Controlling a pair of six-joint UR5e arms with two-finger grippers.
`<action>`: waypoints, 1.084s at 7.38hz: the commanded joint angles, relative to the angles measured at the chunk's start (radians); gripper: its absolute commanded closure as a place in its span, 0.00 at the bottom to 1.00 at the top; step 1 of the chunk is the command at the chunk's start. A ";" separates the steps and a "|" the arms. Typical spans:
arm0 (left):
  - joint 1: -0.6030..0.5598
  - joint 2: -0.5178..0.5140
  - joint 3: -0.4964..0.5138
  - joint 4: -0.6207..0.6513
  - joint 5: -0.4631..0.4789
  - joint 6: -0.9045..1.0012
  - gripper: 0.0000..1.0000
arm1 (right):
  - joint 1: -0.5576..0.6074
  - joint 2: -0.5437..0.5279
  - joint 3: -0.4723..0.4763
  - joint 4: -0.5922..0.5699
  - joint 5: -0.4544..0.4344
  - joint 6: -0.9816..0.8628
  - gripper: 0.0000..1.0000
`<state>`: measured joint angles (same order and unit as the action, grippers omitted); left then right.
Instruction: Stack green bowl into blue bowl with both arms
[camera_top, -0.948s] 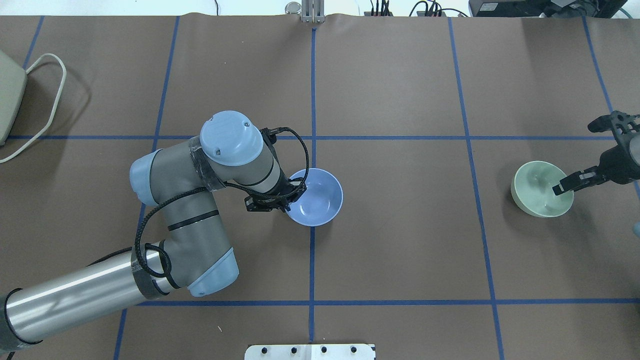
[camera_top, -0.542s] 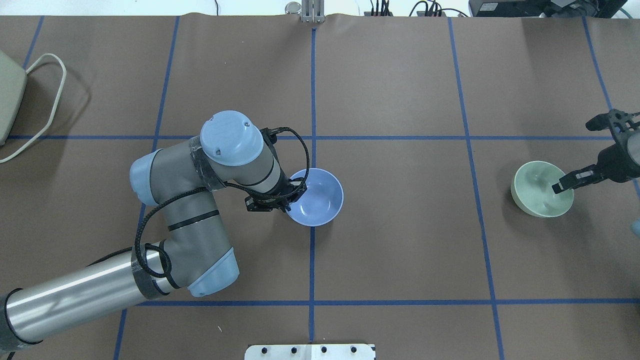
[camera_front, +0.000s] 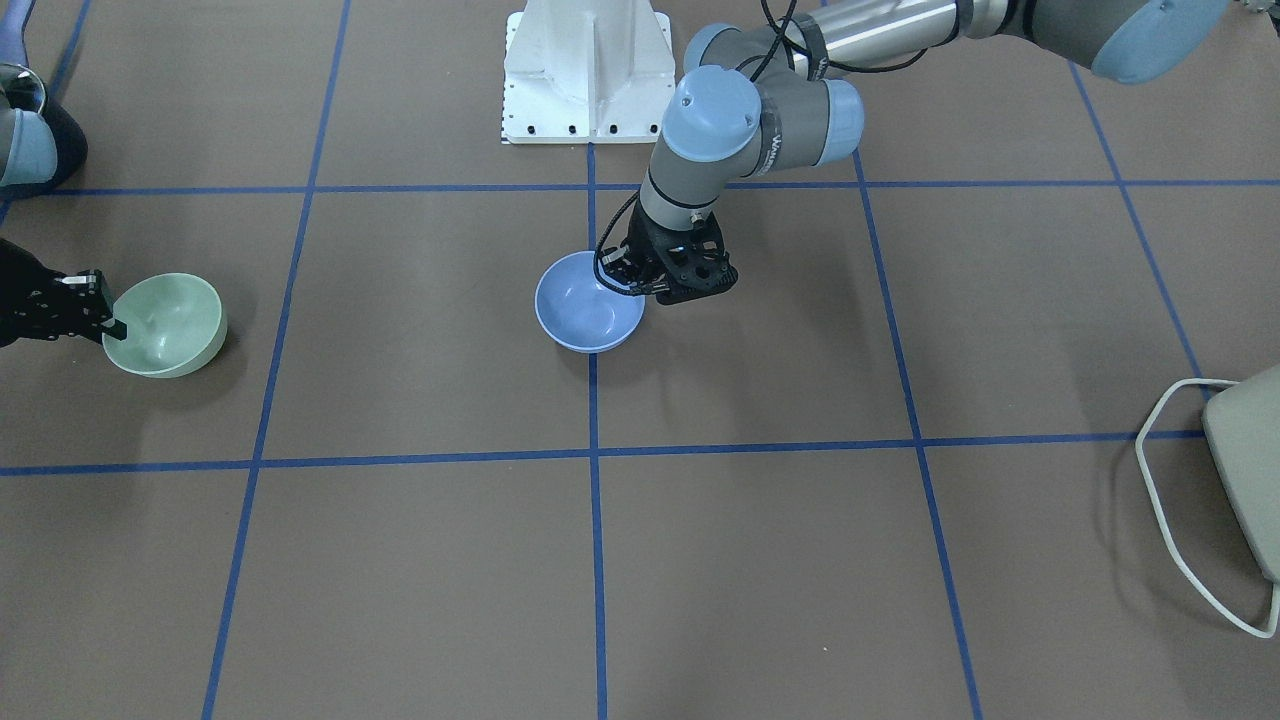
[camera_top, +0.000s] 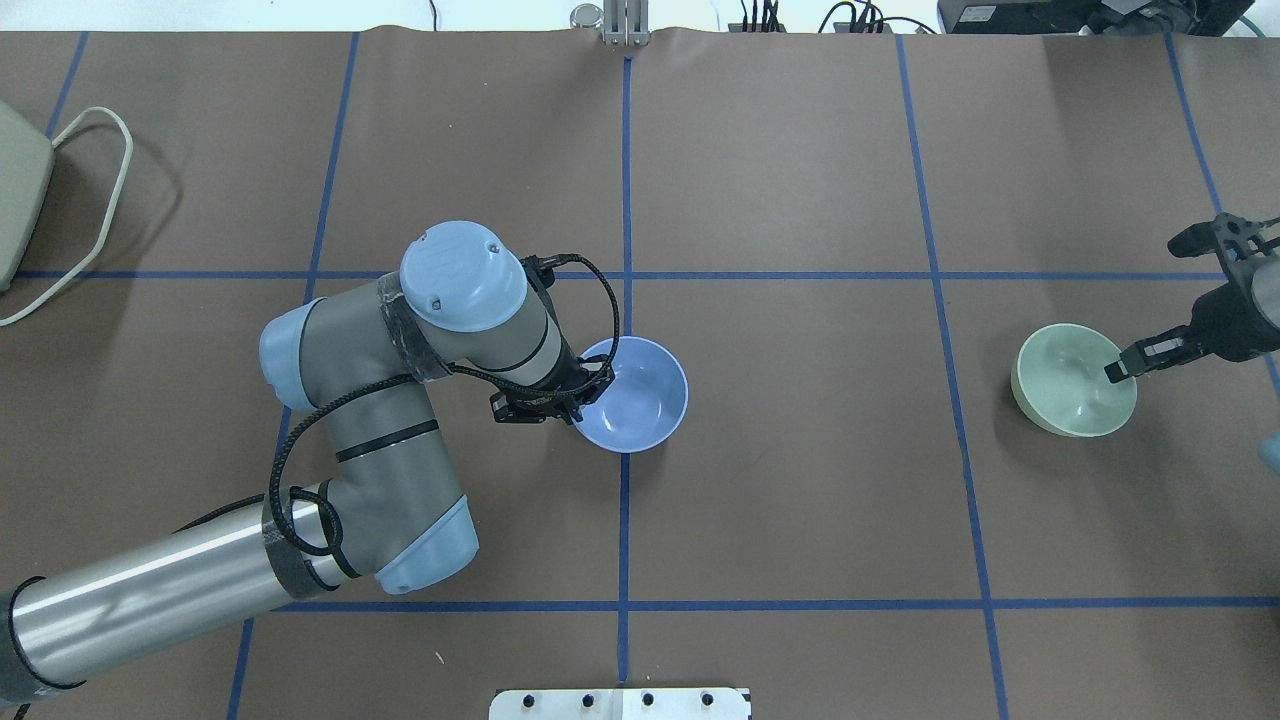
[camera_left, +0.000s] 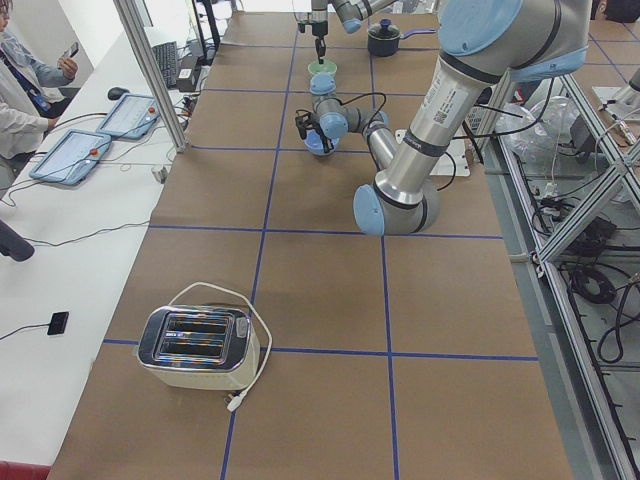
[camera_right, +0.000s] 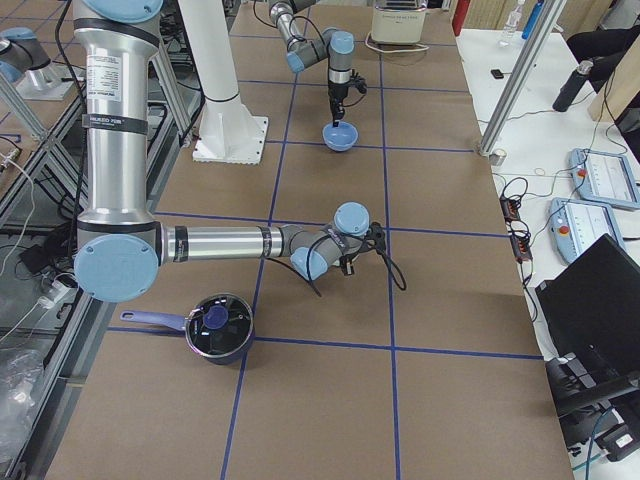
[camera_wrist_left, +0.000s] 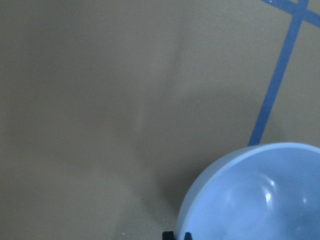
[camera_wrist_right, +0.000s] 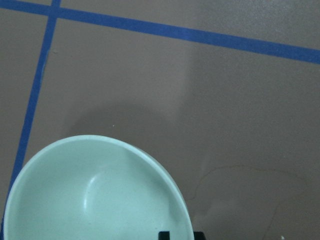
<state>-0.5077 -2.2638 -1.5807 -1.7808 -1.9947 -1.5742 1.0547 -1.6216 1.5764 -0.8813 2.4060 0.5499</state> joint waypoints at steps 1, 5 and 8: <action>0.002 0.003 0.002 -0.012 0.023 0.003 0.28 | 0.001 0.003 0.002 -0.001 0.015 0.001 0.73; 0.002 0.001 -0.016 -0.011 0.028 0.005 0.06 | 0.040 0.005 0.010 -0.005 0.103 0.001 0.75; -0.003 0.010 -0.047 -0.009 0.027 0.005 0.04 | 0.048 0.017 0.010 -0.018 0.102 0.007 0.77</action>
<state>-0.5098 -2.2566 -1.6213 -1.7904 -1.9688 -1.5694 1.1047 -1.6102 1.5853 -0.8900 2.5225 0.5543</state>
